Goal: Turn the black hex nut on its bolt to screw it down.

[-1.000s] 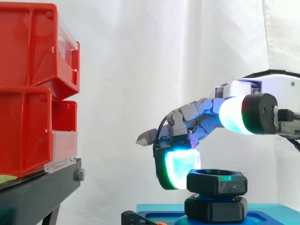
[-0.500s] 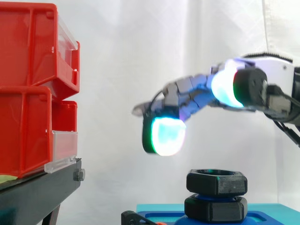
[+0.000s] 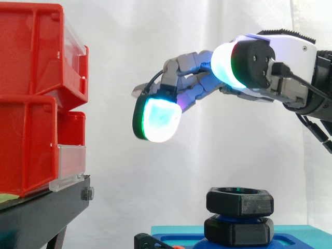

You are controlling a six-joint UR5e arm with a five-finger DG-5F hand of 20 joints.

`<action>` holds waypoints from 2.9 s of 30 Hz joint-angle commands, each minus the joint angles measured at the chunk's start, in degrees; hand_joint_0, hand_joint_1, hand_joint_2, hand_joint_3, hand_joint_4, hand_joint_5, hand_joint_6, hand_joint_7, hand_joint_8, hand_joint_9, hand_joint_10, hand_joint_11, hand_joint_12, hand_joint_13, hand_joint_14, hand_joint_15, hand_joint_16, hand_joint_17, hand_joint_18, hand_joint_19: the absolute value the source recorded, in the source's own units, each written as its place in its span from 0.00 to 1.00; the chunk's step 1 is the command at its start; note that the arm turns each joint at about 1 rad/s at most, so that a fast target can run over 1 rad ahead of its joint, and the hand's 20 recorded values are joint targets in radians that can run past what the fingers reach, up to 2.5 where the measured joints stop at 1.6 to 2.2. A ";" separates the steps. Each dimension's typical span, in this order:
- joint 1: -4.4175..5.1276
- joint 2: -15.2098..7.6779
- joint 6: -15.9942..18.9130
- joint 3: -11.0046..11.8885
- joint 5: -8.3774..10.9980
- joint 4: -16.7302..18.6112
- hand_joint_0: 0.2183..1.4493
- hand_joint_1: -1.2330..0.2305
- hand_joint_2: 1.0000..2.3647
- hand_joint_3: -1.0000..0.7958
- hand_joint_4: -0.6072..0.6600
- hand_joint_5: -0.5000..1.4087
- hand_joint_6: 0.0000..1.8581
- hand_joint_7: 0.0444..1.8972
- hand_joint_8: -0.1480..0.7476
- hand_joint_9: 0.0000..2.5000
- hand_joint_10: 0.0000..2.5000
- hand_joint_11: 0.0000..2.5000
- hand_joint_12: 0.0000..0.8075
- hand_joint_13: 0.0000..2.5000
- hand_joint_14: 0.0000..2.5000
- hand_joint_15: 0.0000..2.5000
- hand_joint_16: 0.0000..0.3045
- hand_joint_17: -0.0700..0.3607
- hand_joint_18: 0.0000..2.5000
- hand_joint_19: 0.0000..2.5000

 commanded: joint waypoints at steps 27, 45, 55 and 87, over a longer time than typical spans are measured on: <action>6.50 0.04 -3.86 -0.97 7.77 -7.81 0.25 0.75 0.00 0.28 0.55 0.25 0.27 0.71 0.48 0.32 0.00 0.05 0.44 0.14 0.00 0.00 0.17 0.43 0.15 0.11; 7.20 -0.05 -5.26 -0.97 7.77 -6.67 0.25 0.74 0.00 0.28 0.55 0.25 0.27 0.73 0.48 0.32 0.00 0.05 0.43 0.14 0.00 0.00 0.17 0.43 0.16 0.10; 8.08 -0.93 -5.17 -1.23 8.65 -6.85 0.25 0.75 0.00 0.28 0.57 0.25 0.27 0.71 0.48 0.32 0.00 0.05 0.44 0.14 0.00 0.00 0.17 0.43 0.16 0.11; 7.81 -2.42 -4.82 -1.23 7.42 -3.07 0.25 0.74 0.00 0.28 0.58 0.24 0.33 0.70 0.50 0.33 0.00 0.06 0.43 0.15 0.00 0.00 0.16 0.42 0.17 0.10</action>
